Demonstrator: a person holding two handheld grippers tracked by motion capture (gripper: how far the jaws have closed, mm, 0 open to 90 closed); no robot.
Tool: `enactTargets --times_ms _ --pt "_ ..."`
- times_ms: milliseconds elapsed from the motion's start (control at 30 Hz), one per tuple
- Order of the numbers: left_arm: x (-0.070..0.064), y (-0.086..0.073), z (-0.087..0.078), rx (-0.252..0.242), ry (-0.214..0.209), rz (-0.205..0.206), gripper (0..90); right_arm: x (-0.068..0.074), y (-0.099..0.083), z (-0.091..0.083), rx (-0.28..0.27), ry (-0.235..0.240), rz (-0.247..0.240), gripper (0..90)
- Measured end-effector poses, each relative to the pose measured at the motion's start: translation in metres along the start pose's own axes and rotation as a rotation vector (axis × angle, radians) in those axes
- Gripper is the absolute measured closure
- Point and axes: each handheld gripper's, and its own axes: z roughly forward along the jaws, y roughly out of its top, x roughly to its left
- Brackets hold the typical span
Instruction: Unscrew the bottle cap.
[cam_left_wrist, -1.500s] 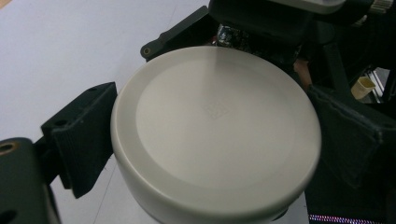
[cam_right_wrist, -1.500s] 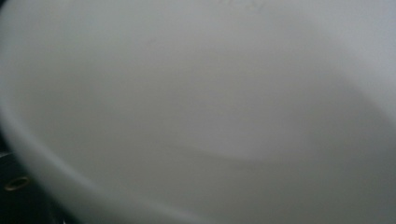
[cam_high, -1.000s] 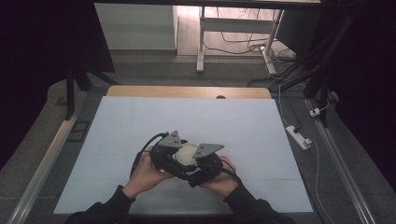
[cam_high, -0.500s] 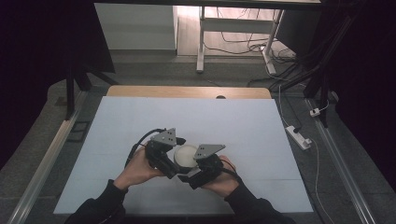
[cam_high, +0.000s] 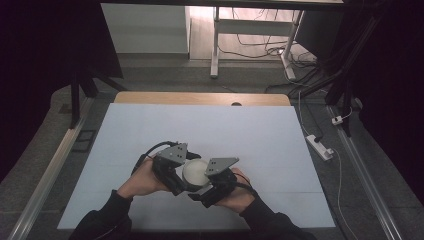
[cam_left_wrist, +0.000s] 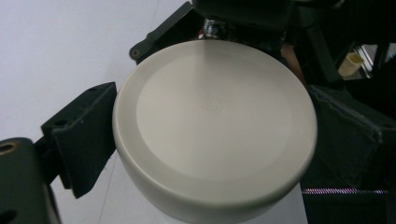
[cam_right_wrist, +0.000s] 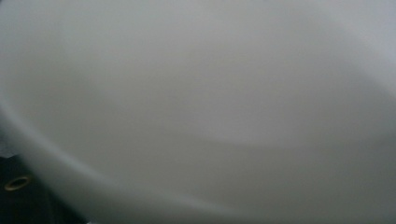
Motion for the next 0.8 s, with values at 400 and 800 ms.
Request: enactTargets --times_ms 400,800 --pt "-0.009 0.009 0.018 0.01 0.229 -0.183 7.6 -0.01 -0.004 0.0 0.019 -0.126 0.081 6.6" --pt "-0.008 0.01 0.016 0.014 0.195 -0.153 0.0 -0.011 -0.004 -0.003 0.012 -0.128 0.083 6.6"
